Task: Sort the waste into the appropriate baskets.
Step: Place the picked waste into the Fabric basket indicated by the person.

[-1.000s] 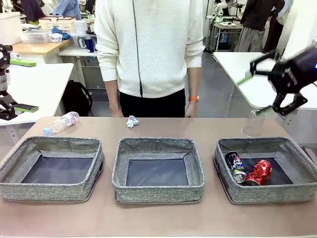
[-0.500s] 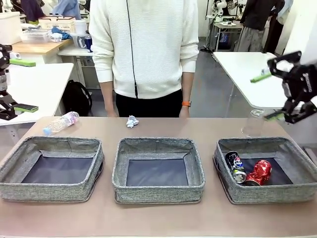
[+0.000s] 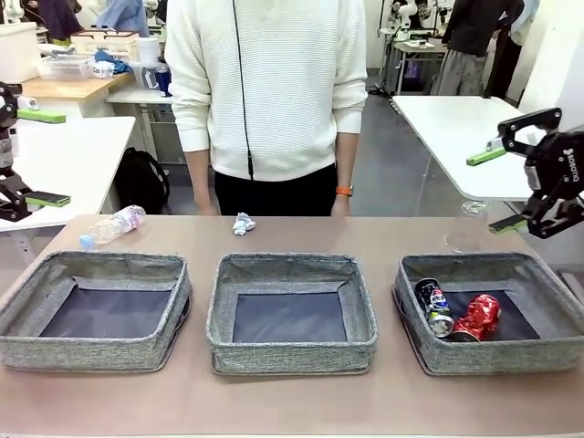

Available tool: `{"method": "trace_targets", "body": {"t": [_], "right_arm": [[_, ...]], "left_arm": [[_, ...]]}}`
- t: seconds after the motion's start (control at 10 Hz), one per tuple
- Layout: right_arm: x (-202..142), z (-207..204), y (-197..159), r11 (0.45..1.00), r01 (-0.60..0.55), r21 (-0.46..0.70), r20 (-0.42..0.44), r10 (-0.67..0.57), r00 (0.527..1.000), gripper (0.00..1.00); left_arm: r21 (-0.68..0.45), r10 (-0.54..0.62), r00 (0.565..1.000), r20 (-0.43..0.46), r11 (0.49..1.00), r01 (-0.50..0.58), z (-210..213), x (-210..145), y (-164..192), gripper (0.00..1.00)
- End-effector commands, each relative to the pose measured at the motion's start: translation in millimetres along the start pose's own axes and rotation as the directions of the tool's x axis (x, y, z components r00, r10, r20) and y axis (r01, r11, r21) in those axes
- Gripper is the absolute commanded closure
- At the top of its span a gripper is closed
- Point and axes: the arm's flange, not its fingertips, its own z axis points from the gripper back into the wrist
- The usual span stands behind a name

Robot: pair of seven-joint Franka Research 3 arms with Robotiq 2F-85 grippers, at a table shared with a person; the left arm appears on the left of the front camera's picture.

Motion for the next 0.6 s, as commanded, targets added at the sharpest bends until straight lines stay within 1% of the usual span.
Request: {"method": "trace_targets", "body": {"t": [0.0,0.5], "right_arm": [[0.1,4.3,7.2,1.000,0.024,0.010,-0.009,-0.024,1.000,0.00],[0.1,4.3,7.2,1.000,0.024,0.010,-0.009,-0.024,1.000,0.00]], "left_arm": [[-0.015,0.001,1.000,-0.004,1.000,-0.001,-0.7,-2.8,-2.8,0.00],[-0.015,0.001,1.000,-0.004,1.000,-0.001,-0.7,-2.8,-2.8,0.00]]}}
